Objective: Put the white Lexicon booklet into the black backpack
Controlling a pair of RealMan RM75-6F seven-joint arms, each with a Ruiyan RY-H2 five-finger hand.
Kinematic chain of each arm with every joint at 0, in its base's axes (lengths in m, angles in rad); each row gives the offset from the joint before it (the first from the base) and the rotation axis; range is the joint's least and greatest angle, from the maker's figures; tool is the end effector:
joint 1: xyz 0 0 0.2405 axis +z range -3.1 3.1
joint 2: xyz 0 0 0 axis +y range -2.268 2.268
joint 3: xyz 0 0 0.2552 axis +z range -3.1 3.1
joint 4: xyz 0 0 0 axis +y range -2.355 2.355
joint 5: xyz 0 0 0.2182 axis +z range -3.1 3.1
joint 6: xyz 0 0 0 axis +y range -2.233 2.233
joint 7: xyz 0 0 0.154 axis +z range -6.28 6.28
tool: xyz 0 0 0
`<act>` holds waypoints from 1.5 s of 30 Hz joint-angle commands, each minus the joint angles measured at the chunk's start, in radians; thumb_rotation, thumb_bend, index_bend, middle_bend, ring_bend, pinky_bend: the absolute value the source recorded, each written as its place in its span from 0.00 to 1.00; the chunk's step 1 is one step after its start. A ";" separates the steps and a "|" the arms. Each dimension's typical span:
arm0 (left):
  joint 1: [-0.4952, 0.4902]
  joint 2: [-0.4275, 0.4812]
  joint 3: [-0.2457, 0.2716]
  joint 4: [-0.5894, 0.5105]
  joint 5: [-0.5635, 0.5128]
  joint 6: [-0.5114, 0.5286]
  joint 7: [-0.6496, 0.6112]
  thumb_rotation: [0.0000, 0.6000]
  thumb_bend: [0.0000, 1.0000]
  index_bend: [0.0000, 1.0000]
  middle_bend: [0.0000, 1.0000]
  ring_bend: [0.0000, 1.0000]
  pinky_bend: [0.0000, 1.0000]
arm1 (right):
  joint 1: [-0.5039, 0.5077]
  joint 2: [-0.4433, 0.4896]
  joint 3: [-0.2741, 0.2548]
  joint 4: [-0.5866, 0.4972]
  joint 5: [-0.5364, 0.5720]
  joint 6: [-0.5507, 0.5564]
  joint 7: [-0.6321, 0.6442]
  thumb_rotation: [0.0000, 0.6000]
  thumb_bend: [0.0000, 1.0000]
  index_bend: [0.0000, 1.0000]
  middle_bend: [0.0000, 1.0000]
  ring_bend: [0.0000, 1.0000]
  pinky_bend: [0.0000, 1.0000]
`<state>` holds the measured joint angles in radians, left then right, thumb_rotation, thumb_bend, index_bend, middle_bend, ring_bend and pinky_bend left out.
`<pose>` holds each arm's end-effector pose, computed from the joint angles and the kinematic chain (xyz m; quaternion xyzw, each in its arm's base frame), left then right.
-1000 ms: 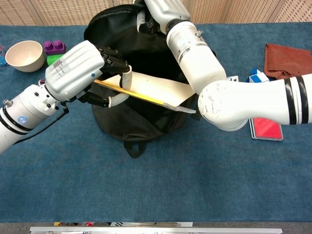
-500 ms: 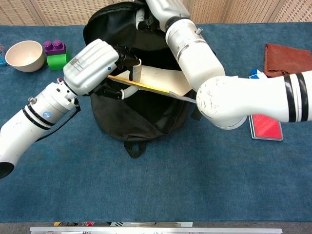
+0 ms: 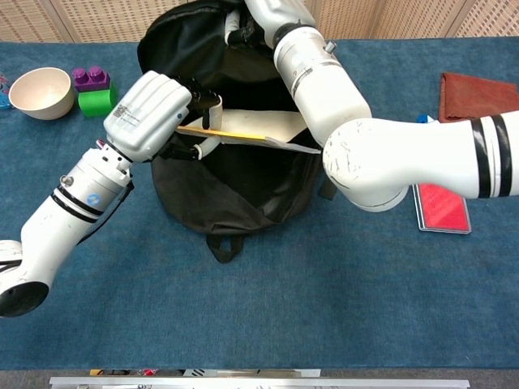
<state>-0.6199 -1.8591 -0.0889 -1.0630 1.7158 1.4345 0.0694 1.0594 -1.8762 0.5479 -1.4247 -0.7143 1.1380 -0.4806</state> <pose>-0.1286 0.3005 -0.0566 -0.7054 -0.2056 -0.5668 0.3727 0.0274 -0.3924 -0.0498 0.5947 -0.4879 0.5114 0.3830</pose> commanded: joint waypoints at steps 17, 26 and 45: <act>0.035 -0.138 -0.053 0.113 -0.093 0.040 0.169 1.00 0.34 0.65 0.61 0.48 0.52 | 0.012 0.008 0.009 -0.014 0.043 0.010 0.005 1.00 0.91 0.89 0.77 0.76 0.93; 0.035 -0.171 -0.047 0.135 -0.095 0.050 0.201 1.00 0.34 0.65 0.62 0.48 0.52 | 0.018 0.006 0.016 -0.014 0.055 0.014 0.016 1.00 0.91 0.89 0.77 0.76 0.93; -0.038 -0.288 -0.041 0.319 -0.049 0.061 0.186 1.00 0.34 0.65 0.62 0.48 0.52 | 0.035 -0.012 0.021 -0.007 0.075 0.017 0.028 1.00 0.91 0.89 0.77 0.76 0.93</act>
<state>-0.6533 -2.1416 -0.1276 -0.7501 1.6676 1.4974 0.2546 1.0944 -1.8877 0.5685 -1.4318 -0.6393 1.1551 -0.4526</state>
